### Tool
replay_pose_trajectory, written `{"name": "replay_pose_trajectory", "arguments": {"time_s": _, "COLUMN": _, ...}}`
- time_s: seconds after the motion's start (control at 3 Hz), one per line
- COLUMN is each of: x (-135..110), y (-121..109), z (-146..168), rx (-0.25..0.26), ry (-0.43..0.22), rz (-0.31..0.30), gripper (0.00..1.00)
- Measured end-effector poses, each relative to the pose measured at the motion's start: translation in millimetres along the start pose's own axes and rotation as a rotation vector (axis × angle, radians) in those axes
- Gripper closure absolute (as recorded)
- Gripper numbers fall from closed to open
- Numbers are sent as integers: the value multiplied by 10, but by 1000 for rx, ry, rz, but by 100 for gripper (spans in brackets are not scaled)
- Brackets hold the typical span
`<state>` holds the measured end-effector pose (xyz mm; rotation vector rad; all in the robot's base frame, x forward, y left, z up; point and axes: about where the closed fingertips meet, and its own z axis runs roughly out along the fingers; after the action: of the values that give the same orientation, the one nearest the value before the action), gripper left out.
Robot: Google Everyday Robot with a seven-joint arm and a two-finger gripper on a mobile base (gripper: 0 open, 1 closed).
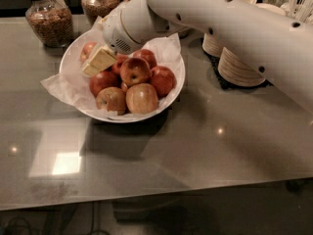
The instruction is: Pick apple from white bowl
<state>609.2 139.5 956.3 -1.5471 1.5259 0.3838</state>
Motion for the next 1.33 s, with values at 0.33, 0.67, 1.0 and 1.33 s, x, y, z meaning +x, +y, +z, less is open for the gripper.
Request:
{"name": "replay_pose_trajectory", "arguments": {"time_s": 0.33, "x": 70, "y": -16, "z": 58, "rx": 12, "ry": 12, "rz": 20, "gripper": 23}}
{"name": "replay_pose_trajectory", "arguments": {"time_s": 0.67, "x": 117, "y": -13, "z": 135, "rx": 11, "ry": 23, "rz": 42, "gripper": 24}}
{"name": "replay_pose_trajectory", "arguments": {"time_s": 1.0, "x": 145, "y": 31, "z": 241, "rx": -8, "ry": 30, "rz": 63, "gripper": 25}}
{"name": "replay_pose_trajectory", "arguments": {"time_s": 1.33, "x": 159, "y": 64, "z": 332, "rx": -27, "ry": 28, "rz": 85, "gripper": 26}}
